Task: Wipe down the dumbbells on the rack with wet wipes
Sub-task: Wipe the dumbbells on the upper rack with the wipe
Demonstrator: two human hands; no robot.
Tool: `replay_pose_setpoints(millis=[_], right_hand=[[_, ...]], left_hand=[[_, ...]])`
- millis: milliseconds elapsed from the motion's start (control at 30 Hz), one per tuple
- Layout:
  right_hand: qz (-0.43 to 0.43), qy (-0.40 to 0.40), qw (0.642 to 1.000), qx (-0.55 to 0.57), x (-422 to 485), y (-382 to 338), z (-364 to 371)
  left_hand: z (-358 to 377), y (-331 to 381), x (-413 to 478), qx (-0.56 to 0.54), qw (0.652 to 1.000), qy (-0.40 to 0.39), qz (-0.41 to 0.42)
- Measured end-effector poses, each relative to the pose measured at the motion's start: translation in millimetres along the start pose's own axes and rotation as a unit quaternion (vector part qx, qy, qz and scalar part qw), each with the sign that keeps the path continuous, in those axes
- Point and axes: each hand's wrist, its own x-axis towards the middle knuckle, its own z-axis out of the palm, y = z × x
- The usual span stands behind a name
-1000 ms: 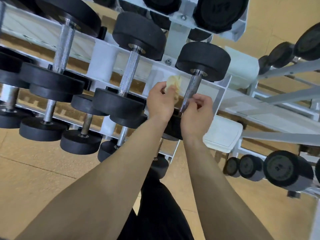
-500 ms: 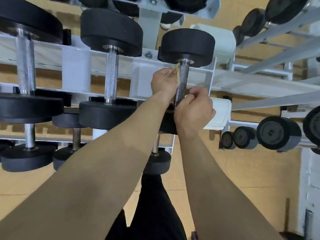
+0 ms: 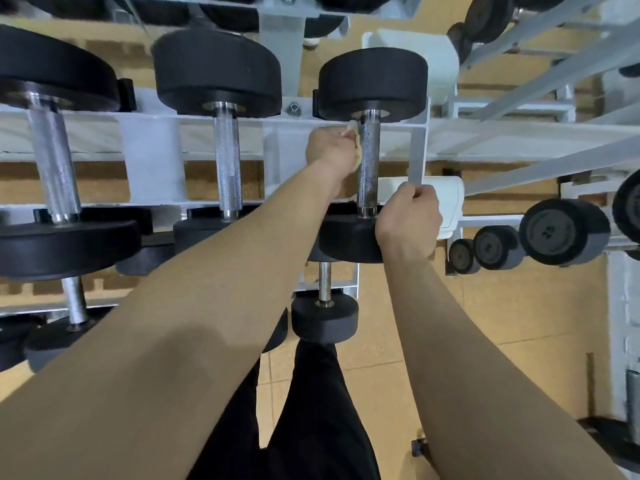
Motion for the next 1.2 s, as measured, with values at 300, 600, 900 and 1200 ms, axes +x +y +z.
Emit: replay_pose_setpoints(millis=[300, 600, 900, 1200], right_hand=[[-0.011, 0.045, 0.999, -0.007, -2.2, 0.8, 2.9], [-0.029, 0.054, 0.998, -0.031, -0.5, 2.2, 3.3], [-0.04, 0.049, 0.997, -0.033, -2.0, 0.8, 2.6], [-0.035, 0.056, 0.997, -0.029, -3.7, -1.0, 3.0]], left_hand=[[-20.7, -46.8, 4.1, 0.35, 0.924, -0.126, 0.089], [-4.5, -8.9, 13.4, 0.082, 0.995, -0.055, 0.015], [-15.4, -31.8, 6.8, 0.157, 0.978, -0.132, 0.049], [-11.9, -2.8, 1.7, 0.024, 0.996, -0.081, -0.034]])
